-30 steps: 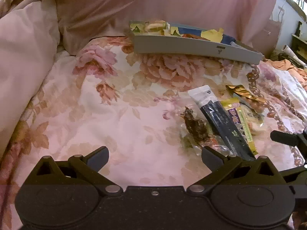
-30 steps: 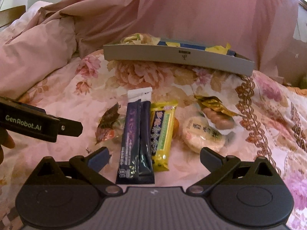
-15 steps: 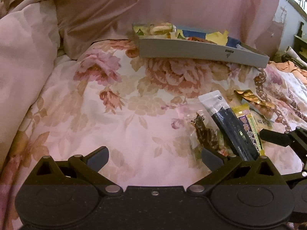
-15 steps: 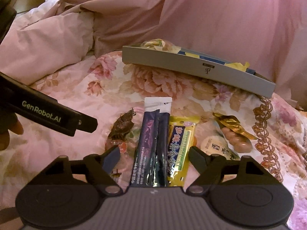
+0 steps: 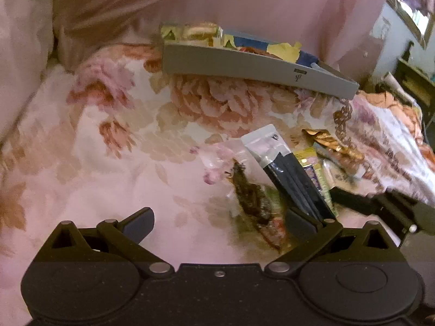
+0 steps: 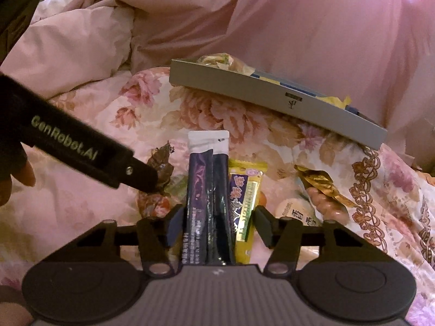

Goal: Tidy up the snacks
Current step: 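Grasp the dried-fish pack with the left tool while the right tool grasps the purple stick packs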

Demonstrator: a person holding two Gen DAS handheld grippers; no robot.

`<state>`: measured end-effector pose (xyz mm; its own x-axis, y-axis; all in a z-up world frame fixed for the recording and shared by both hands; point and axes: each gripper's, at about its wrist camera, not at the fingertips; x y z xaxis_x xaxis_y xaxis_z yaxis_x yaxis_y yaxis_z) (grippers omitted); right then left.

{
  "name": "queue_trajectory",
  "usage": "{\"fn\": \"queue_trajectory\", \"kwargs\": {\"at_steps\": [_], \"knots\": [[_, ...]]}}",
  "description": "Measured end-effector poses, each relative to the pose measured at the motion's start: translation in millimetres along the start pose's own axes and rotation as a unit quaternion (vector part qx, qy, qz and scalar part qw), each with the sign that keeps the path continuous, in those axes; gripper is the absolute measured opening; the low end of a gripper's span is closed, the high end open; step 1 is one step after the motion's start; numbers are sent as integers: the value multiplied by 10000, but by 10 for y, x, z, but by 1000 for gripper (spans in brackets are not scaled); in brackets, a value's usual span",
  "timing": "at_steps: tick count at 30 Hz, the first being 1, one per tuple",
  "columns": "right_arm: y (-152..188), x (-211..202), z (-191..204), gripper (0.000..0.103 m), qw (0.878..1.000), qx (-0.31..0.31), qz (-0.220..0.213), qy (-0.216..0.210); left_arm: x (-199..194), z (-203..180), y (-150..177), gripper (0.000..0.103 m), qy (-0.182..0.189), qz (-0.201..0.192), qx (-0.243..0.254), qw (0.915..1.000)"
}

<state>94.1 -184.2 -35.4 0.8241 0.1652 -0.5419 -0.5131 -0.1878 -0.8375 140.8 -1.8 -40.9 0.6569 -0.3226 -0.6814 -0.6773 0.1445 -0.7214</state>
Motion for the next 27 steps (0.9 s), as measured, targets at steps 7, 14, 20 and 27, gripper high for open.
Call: {"fn": "queue_trajectory", "kwargs": {"at_steps": [7, 14, 20, 27], "knots": [[21, -20, -31, 52, 10000, 51, 58, 11, 129, -169, -46, 100, -48, 223, -8, 9997], [25, -74, -78, 52, 9999, -36, 96, 136, 249, -270, -77, 93, -233, 405, 174, 9988], [34, -83, -85, 52, 9998, -47, 123, 167, 182, -249, -37, 81, -295, 395, 365, 9981], [19, -121, -51, 45, 9998, -121, 103, 139, 55, -183, 7, 62, -310, 361, 406, 9980]]}}
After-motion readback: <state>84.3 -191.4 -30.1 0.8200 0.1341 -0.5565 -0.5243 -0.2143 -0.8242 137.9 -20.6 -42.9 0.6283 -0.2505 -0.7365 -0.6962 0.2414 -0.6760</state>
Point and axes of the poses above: each gripper's, at about its wrist camera, not at the fingertips, and x roughly the way its jaws point, z to its left, y to its underside, and after that the axes turned 8 degrees about x, right-handed
